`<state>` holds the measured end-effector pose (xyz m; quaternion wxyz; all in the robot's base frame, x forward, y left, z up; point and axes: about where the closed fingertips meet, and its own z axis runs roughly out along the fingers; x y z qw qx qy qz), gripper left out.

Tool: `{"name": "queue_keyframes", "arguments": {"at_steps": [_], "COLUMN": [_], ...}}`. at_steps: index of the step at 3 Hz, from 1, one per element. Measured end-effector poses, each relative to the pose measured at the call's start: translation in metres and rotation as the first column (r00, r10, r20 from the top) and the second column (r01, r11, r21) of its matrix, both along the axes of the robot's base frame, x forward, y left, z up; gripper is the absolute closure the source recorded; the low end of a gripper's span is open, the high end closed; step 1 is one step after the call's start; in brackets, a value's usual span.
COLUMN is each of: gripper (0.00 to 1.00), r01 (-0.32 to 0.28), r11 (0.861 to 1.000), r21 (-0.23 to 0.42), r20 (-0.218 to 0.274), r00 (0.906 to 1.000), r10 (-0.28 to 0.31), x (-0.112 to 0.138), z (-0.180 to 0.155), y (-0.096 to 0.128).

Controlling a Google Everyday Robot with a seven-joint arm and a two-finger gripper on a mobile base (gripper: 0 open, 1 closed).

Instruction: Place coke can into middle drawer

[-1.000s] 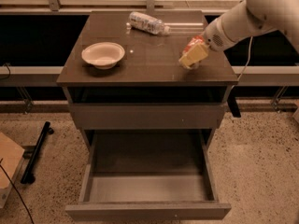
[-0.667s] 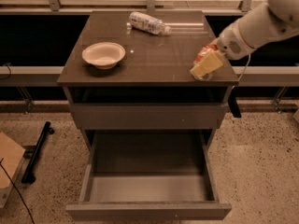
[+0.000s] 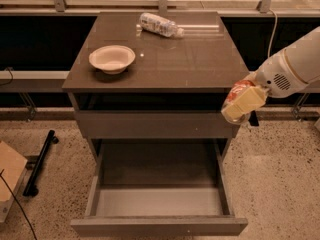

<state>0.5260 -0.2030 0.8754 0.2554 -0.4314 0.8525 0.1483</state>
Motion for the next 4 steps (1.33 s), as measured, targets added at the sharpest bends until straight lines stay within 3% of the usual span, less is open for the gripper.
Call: {"name": "queue_keyframes", "arguments": {"at_steps": [2, 3, 4], "gripper": [1.0, 1.0, 1.0], "r01": [-0.001, -0.045, -0.112], "r11": [1.0, 0.999, 0.993], "r21": [-0.019, -0.001, 0.023], "r20": [0.009, 0.021, 0.016], "r00": [1.0, 0.9988, 0.9937], "r10": [0.001, 0.045, 0.111], "x": [-0.002, -0.016, -0.028], "z": [-0.002, -0.025, -0.07], "y": [0.005, 0.018, 0.035]}}
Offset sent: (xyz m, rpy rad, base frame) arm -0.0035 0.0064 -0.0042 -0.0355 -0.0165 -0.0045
